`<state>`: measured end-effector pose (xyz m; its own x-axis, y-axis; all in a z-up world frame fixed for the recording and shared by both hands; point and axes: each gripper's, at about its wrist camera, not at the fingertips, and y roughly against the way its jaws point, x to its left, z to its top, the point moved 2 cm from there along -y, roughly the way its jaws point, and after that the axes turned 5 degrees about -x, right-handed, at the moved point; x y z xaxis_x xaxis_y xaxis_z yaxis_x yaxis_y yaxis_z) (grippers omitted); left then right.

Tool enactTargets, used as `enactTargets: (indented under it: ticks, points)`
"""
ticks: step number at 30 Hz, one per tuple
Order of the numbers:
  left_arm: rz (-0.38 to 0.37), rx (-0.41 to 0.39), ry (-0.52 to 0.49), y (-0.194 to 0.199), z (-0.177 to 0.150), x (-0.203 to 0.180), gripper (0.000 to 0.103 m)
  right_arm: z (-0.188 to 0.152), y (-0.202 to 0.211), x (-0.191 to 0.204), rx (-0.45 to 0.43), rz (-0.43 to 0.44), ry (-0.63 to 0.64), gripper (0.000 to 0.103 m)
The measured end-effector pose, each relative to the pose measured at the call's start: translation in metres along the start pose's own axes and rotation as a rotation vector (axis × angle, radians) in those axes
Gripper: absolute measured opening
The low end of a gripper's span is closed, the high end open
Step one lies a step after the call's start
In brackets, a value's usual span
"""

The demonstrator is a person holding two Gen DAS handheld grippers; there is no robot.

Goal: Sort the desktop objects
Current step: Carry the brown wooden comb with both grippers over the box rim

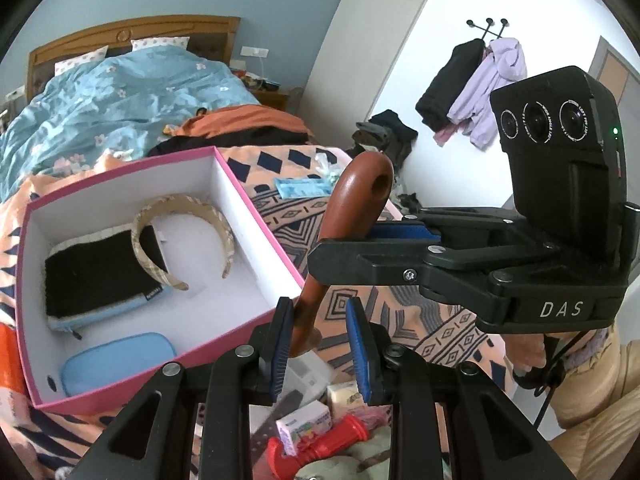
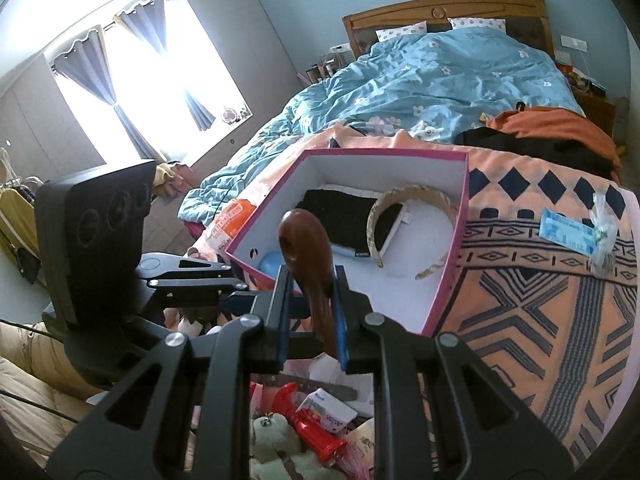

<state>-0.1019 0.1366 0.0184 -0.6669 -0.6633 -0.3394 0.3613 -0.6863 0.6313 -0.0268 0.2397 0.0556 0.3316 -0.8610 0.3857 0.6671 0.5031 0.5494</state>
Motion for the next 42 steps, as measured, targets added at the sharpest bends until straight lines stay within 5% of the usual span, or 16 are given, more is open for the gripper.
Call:
enactTargets:
  ticks: [42]
  points:
    - [-0.039, -0.022, 0.022, -0.004, 0.031, 0.033, 0.026, 0.046, -0.028, -0.005, 0.001, -0.004, 0.006, 0.020]
